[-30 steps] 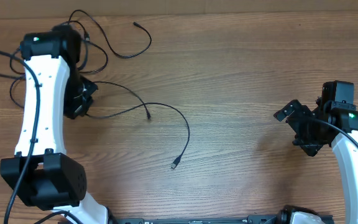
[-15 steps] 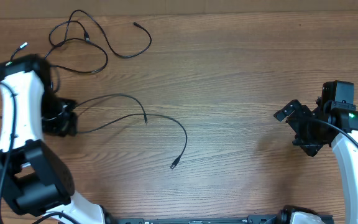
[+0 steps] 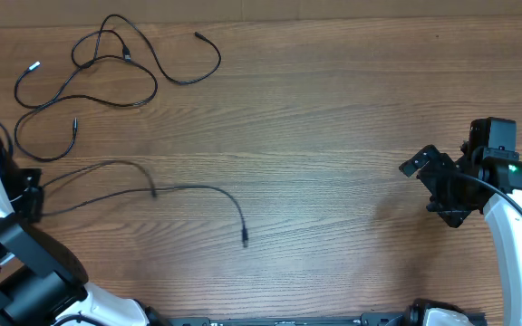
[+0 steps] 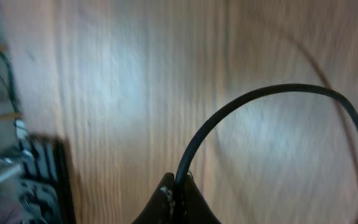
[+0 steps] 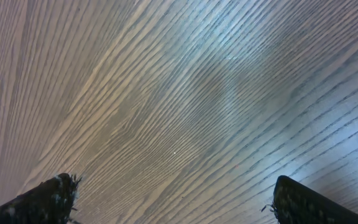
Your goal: Untangle cables
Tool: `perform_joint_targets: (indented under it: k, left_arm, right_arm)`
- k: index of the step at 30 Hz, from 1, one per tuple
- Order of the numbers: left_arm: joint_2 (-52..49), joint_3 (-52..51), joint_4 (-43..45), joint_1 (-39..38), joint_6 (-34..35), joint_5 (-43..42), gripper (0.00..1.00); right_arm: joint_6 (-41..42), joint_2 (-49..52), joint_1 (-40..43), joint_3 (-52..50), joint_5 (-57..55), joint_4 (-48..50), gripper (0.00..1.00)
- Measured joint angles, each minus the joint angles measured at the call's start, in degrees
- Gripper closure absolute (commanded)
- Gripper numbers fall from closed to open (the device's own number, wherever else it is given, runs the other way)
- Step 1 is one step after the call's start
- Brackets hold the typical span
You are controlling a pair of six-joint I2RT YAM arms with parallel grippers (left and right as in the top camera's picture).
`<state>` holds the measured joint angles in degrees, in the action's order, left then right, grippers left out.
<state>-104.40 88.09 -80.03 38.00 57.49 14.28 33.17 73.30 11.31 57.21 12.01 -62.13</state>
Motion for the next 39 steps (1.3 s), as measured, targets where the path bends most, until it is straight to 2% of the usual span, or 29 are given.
perform_joint_targets:
  k: [5, 12, 20, 28, 31, 35, 39]
  left_arm:
    - [0.0, 0.0, 2.3, 1.2, 0.0, 5.1, 0.96]
    - [0.0, -0.1, 8.9, 2.1, -3.9, 7.4, 0.96]
    - [0.0, -0.2, 12.2, 3.4, -7.1, 10.4, 0.94]
    - [-0.9, -0.3, 16.5, 4.4, -9.9, 11.7, 0.81]
    - [-1.4, -0.3, 16.9, 4.5, -10.2, 11.7, 0.73]
    - [-1.5, -0.3, 16.9, 4.5, -10.8, 11.4, 0.72]
    - [-1.5, -0.3, 17.1, 4.5, -13.1, 7.8, 0.56]
  right_arm:
    - [0.0, 0.0, 0.0, 0.0, 0.0, 0.0, 0.0]
    - [0.0, 0.0, 0.0, 0.0, 0.0, 0.0, 0.0]
    - [0.0, 0.0, 0.0, 0.0, 0.0, 0.0, 0.0]
    - [0.0, 0.0, 0.0, 0.0, 0.0, 0.0, 0.0]
    - [0.0, 0.0, 0.0, 0.0, 0.0, 0.0, 0.0]
    - [0.0, 0.0, 0.0, 0.0, 0.0, 0.0, 0.0]
    - [0.0, 0.0, 0.0, 0.0, 0.0, 0.0, 0.0]
